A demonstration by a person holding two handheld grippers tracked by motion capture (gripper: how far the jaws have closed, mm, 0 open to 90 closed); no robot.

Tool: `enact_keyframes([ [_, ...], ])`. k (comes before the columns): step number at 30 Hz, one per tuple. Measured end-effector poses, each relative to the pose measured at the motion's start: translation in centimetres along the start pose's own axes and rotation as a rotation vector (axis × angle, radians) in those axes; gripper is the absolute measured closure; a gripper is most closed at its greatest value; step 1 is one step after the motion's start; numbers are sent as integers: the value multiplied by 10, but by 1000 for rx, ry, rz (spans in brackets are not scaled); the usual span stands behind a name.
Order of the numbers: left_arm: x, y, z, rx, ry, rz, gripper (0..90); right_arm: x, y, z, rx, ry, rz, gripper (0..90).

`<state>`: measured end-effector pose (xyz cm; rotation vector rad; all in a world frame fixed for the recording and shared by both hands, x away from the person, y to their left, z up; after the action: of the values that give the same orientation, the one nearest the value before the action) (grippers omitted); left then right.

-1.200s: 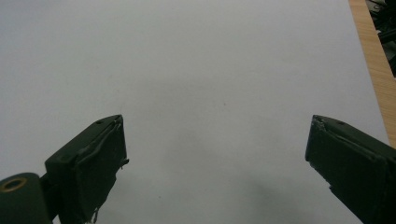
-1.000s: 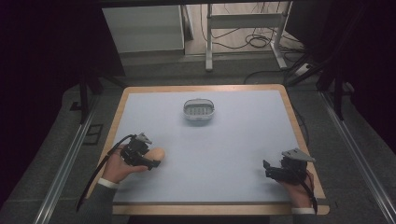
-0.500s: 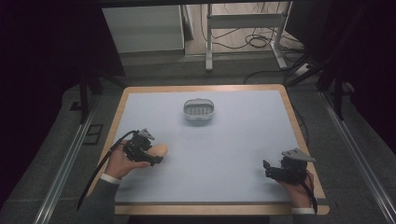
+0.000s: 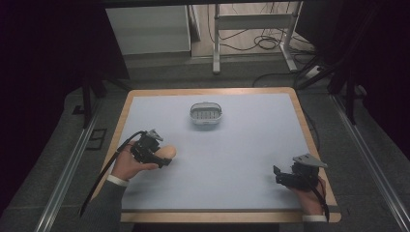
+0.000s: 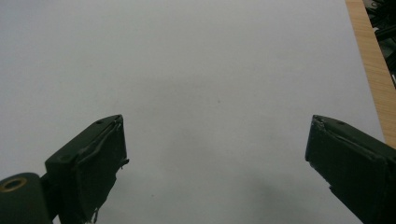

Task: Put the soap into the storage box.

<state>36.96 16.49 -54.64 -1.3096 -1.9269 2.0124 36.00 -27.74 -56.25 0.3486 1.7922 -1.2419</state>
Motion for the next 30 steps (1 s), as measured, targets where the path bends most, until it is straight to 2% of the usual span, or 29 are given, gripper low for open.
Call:
enact_keyframes([
  [30, -27, -1, -6, -1, 15, 19, 323, 1, 0, 2, 1, 6, -5, 52],
])
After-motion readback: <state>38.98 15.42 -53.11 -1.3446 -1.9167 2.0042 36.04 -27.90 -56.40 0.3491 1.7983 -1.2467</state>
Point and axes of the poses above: each handheld gripper's, and its own axes: y roughly forward along the jaws, x roughly out of its underside, z roughly to its right, the point moved 8 cm from there along y, roughly forward along the jaws, and after that the axes turned 15 degrees about -x, right-handed, at the moved point
